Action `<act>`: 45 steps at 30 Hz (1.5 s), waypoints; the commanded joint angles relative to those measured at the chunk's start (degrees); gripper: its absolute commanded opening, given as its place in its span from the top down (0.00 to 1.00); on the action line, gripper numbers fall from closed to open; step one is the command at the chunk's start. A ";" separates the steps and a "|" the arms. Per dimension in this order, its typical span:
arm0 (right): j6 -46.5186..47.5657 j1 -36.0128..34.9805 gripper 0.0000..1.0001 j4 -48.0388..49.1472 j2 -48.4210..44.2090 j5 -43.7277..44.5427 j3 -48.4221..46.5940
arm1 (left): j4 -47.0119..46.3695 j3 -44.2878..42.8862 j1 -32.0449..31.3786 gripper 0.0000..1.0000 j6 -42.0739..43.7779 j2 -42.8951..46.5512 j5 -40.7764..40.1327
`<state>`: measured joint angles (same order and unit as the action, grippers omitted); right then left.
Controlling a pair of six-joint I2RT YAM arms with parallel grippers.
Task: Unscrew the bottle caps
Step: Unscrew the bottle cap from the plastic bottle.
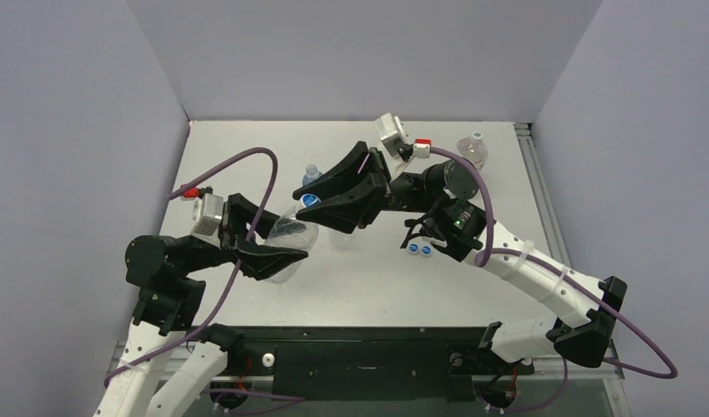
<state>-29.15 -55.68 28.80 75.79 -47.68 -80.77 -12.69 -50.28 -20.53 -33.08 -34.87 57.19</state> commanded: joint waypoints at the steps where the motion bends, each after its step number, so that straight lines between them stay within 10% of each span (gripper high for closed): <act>1: 4.57 1.24 0.63 -4.72 -2.96 8.24 -2.94 | 1.28 -2.40 0.14 0.90 8.39 1.01 -4.18; 13: 18.19 -13.53 0.26 -36.35 -1.27 63.84 -16.91 | 7.48 2.73 0.14 0.92 32.60 2.54 -35.09; 38: 13.72 -16.06 0.37 -35.56 5.40 65.86 -18.07 | 7.95 3.26 0.14 0.93 33.43 0.02 -44.27; 45: 13.16 -15.89 0.57 -35.28 5.41 65.54 -17.75 | 8.24 2.83 0.14 0.93 31.78 -0.37 -44.84</act>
<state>-15.57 -71.35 -8.01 81.82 17.87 -98.74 -10.76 -45.47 -20.27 -2.33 -35.11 34.72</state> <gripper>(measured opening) 0.503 0.476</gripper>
